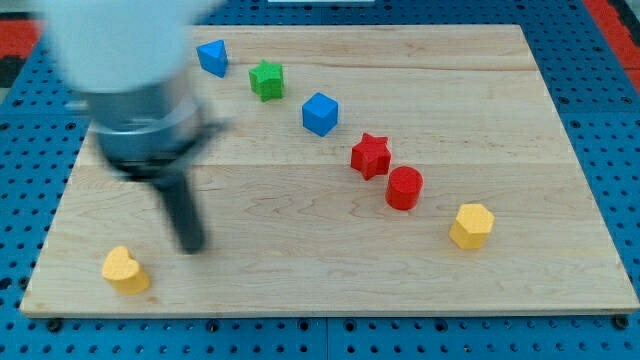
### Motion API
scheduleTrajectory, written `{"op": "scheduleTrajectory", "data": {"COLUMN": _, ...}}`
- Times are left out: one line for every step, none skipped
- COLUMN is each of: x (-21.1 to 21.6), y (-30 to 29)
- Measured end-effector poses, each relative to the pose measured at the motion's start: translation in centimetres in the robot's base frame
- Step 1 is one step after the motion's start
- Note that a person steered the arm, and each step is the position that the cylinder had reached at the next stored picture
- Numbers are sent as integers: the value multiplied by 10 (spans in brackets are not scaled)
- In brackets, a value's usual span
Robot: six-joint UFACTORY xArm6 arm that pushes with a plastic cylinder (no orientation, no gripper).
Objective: Push the heart parallel to the red circle
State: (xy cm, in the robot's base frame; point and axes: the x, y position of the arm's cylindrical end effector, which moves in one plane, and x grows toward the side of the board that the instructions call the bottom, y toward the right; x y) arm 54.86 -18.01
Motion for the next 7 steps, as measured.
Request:
{"op": "scheduleTrajectory", "data": {"x": -36, "y": -69}}
{"op": "scheduleTrajectory", "data": {"x": -44, "y": -123}}
{"op": "scheduleTrajectory", "data": {"x": 19, "y": -113}}
{"op": "scheduleTrajectory", "data": {"x": 52, "y": -68}}
{"op": "scheduleTrajectory", "data": {"x": 50, "y": -31}}
{"op": "scheduleTrajectory", "data": {"x": 4, "y": 35}}
{"op": "scheduleTrajectory", "data": {"x": 2, "y": 57}}
